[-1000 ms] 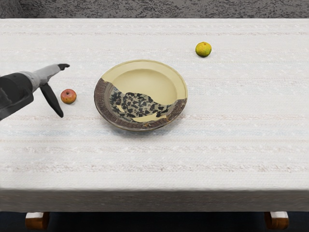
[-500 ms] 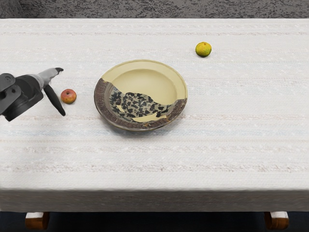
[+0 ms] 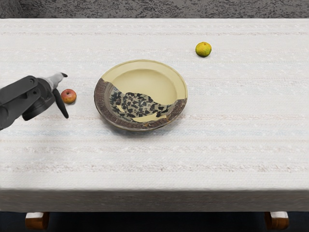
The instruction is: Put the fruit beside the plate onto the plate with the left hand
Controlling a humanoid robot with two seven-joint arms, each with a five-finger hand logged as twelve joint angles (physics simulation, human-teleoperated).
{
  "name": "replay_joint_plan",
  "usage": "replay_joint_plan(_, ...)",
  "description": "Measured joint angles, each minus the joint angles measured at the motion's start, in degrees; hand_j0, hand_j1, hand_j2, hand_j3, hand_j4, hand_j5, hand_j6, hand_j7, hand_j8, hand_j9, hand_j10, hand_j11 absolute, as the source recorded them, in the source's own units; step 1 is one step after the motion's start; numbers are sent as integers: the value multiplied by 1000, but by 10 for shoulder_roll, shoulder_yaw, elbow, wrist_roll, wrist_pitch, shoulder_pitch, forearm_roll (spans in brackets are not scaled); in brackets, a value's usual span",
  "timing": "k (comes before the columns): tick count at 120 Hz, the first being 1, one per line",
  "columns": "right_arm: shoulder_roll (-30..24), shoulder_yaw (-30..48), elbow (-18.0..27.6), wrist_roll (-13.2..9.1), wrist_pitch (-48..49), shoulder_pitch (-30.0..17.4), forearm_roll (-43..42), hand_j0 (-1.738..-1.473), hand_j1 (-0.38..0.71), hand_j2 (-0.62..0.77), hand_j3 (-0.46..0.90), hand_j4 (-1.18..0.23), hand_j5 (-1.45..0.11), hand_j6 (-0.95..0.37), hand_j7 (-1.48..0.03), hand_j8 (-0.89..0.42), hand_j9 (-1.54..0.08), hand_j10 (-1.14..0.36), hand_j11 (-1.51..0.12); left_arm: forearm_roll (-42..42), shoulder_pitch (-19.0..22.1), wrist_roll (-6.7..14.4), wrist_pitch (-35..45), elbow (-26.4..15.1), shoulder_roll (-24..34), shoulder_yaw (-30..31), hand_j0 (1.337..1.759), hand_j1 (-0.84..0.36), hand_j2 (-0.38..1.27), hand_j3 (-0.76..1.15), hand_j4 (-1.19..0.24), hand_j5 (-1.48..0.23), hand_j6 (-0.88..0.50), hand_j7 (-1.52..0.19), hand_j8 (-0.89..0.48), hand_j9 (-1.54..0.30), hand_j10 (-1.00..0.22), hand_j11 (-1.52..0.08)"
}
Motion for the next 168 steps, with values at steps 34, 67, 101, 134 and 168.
replay_joint_plan(34,0,0,0,0,0,0,0,-1658,-349,0,0,0,0,0,0,0,0,0,0,-1,-13,0,0,11,-18,2,1658,238,21,0,-97,-122,-98,-122,-98,-122,-96,-122)
replay_joint_plan(67,0,0,0,0,0,0,0,-1658,-349,0,0,0,0,0,0,0,0,0,0,3,-25,0,23,12,-26,23,1658,151,36,0,-170,-217,-171,-216,-170,-216,-169,-216)
replay_joint_plan(101,0,0,0,0,0,0,0,-1658,-349,0,0,0,0,0,0,0,0,0,0,4,-24,0,50,17,-31,58,1658,100,44,0,-212,-272,-214,-272,-213,-272,-212,-272)
replay_joint_plan(134,0,0,0,0,0,0,0,-1658,-349,0,0,0,0,0,0,0,0,0,0,3,-22,0,52,26,-35,60,1658,52,53,0,-253,-325,-254,-325,-254,-325,-252,-324)
replay_joint_plan(168,0,0,0,0,0,0,0,-1658,-349,0,0,0,0,0,0,0,0,0,0,3,-21,0,52,29,-33,60,1647,-17,107,58,-318,-410,-318,-410,-318,-410,-316,-411)
